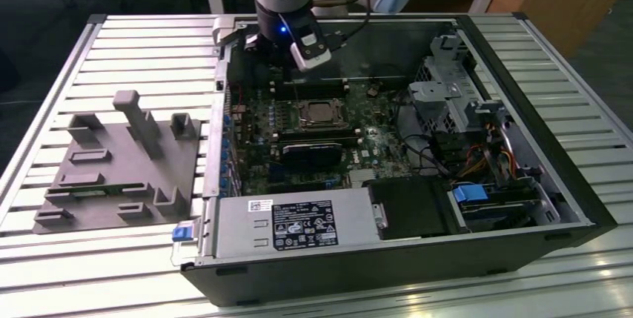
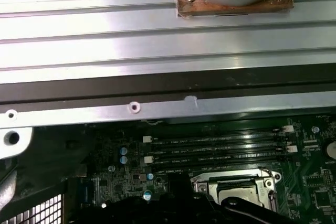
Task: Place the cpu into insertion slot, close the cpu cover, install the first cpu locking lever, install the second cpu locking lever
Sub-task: 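Install the first cpu locking lever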
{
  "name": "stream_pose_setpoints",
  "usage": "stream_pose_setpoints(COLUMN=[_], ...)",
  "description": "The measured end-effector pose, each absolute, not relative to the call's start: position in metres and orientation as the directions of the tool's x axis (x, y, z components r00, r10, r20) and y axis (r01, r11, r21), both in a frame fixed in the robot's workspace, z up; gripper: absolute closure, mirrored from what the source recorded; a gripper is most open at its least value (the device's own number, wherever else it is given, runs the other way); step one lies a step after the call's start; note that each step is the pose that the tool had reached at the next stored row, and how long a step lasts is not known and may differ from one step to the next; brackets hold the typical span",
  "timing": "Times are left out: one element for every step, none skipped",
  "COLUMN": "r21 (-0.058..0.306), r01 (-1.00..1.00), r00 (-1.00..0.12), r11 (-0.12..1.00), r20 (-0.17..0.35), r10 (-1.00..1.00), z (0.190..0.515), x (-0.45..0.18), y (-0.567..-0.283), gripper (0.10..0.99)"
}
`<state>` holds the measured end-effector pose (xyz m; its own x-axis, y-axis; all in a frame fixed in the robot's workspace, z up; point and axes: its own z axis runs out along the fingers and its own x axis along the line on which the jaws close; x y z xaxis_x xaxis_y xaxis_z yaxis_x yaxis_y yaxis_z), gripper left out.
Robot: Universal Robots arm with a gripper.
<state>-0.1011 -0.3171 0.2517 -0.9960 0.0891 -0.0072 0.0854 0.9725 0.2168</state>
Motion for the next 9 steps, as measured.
stream_pose_setpoints(r21=[0.217,0.217,0.217,0.217,0.217,0.217,0.217,0.217,0.217], r01=[0.085,0.085,0.085,0.085,0.085,0.085,0.085,0.085,0.085], r00=[-0.996,-0.996,-0.996,-0.996,-0.996,-0.996,-0.996,-0.996,-0.996], r11=[0.972,0.972,0.972,0.972,0.972,0.972,0.972,0.972,0.972], r20=[-0.007,-0.007,-0.007,-0.007,-0.007,-0.007,-0.007,-0.007,-0.007], r10=[0.089,0.089,0.089,0.089,0.089,0.089,0.089,0.089,0.089], z=[0.252,0.252,0.251,0.251,0.251,0.251,0.251,0.251,0.251], x=[-0.099,-0.096,-0.094,-0.091,-0.088,-0.085,-0.083,-0.08,-0.078], y=[-0.317,-0.317,-0.317,-0.317,-0.317,-0.317,-0.317,-0.317,-0.317], gripper=[0.984,0.984,0.984,0.984,0.984,0.984,0.984,0.984,0.984])
